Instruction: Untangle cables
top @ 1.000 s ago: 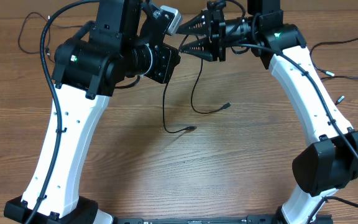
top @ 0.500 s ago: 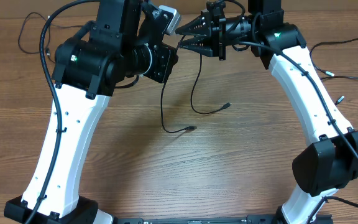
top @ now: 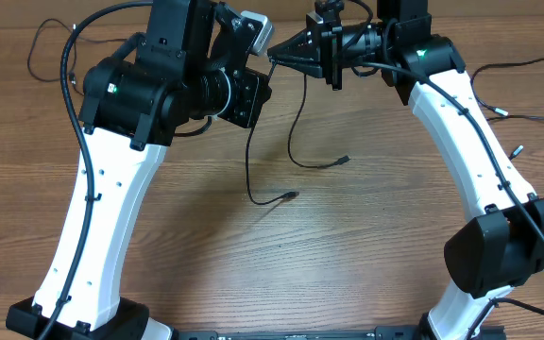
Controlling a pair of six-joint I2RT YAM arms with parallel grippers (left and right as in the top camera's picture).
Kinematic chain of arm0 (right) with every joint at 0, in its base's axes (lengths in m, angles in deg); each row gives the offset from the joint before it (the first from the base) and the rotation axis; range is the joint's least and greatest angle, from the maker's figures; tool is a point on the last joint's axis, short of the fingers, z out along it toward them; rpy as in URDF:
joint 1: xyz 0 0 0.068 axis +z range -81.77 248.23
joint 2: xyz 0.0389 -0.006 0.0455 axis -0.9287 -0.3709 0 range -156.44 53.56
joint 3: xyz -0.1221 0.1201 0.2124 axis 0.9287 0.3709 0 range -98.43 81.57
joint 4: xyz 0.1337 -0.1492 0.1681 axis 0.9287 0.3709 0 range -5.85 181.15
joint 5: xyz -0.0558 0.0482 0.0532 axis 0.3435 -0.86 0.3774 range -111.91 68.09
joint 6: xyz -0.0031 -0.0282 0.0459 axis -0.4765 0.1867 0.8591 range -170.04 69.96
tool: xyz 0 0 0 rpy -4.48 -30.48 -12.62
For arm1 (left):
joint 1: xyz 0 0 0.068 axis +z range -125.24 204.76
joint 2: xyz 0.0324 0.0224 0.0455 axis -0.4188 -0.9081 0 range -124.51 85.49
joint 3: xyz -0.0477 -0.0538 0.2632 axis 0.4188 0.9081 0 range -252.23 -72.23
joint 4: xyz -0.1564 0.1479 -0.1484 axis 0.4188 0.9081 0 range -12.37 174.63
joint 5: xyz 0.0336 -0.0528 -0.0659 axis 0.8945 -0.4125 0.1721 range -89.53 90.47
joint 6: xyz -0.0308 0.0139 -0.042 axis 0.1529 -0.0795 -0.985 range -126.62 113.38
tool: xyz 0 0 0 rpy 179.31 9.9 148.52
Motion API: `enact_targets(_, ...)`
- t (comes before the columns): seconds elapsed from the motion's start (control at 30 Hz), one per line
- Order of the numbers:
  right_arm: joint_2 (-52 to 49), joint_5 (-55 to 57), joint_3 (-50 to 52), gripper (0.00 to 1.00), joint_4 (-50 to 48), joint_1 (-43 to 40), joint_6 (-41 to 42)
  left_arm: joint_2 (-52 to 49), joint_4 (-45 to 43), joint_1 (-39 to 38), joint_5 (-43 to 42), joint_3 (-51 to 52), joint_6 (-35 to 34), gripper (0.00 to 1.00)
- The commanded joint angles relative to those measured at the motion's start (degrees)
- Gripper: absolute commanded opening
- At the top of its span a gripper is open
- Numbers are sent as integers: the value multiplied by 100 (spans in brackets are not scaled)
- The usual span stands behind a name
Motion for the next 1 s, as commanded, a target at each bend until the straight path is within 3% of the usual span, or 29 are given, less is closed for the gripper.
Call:
enact_targets(0.0, 50, 105, -63, 4, -39, 22, -398, -15, 55, -31, -109, -17, -59, 16)
enact_targets(0.03, 50, 238, -63, 4, -37, 7, -673, -15, 74, -31, -109, -17, -59, 40)
enact_targets(0.13, 50, 946, -63, 4, 321, -181, -1598, 26, 81, -20, -116, -59, -59, 100)
enact_targets(0.33, 74, 1888, -63, 4, 1862, -739, -2914, 479, 46, -17, 63, -192, -105, 100)
enact_targets(0.53, 496, 3965, -63, 4, 4140, -1554, -4350, 1064, 109, -15, 940, -210, -761, 100)
enact_targets(0.67, 992, 5097, -63, 4, 5123, -2046, -4522, 1104, 197, -15, 957, -208, -769, 100)
enact_targets(0.97, 1895, 7121, -63, 4, 6220, -3421, -4474, 933, 229, -15, 955, -208, -769, 100)
